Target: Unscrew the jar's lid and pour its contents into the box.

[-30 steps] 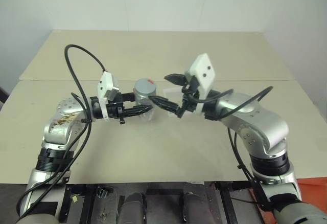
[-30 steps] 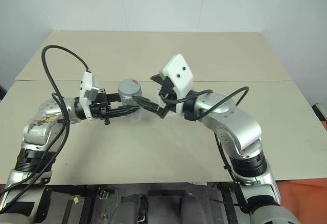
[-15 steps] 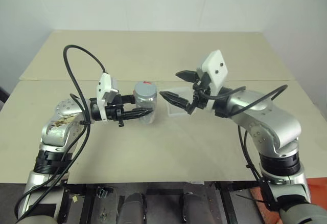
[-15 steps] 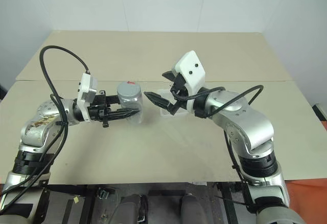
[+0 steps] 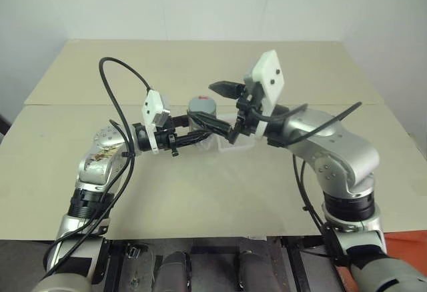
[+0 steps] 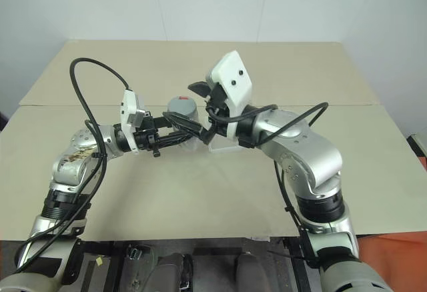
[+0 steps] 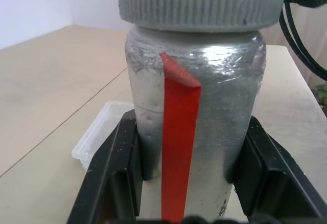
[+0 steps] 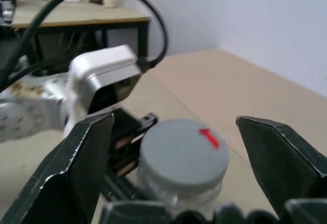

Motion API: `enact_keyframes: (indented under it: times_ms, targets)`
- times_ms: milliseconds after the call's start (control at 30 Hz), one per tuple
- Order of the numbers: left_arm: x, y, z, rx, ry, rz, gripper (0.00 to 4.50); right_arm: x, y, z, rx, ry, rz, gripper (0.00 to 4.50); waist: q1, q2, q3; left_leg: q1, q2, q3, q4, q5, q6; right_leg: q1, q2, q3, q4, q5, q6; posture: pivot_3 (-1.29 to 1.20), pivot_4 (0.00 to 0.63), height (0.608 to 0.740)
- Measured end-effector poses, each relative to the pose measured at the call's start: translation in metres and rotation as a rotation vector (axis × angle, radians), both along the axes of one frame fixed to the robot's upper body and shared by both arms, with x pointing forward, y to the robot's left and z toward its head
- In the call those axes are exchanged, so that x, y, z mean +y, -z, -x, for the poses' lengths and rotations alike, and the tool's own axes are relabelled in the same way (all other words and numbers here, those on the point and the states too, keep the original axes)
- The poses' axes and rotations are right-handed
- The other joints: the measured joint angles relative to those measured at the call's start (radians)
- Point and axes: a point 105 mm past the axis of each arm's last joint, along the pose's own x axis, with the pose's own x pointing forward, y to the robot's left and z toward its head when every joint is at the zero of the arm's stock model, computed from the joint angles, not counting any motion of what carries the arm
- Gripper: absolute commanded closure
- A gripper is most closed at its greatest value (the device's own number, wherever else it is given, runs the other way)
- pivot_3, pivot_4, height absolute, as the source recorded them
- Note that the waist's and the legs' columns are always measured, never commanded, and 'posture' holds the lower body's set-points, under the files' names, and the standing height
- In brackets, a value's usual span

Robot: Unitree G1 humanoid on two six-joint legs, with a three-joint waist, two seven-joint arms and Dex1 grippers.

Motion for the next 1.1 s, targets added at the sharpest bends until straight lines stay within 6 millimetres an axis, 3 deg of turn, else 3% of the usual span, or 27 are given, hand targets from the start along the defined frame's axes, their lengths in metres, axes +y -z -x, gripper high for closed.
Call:
enact_keyframes:
  times_ms: [433,1100]
  targets:
    - [0.002,0.000,0.002,-0.001,0.019,-0.015,2.55,0.012,0.012,-0.013,0.030,0.050,0.034,0.03,0.001,0.000,0.000,0.000,0.000,0.001,0.000,0.000,0.000,0.000,0.000,0.000,0.000,0.000,0.000,0.00,0.150,0.740]
    - [0.014,0.003,0.008,0.023,0.010,-0.052,2.55,0.002,0.019,-0.002,0.021,0.014,0.073,0.03,0.000,0.000,0.000,0.000,0.000,0.000,0.000,0.000,0.000,0.000,0.000,0.000,0.000,0.000,0.000,0.00,0.150,0.740]
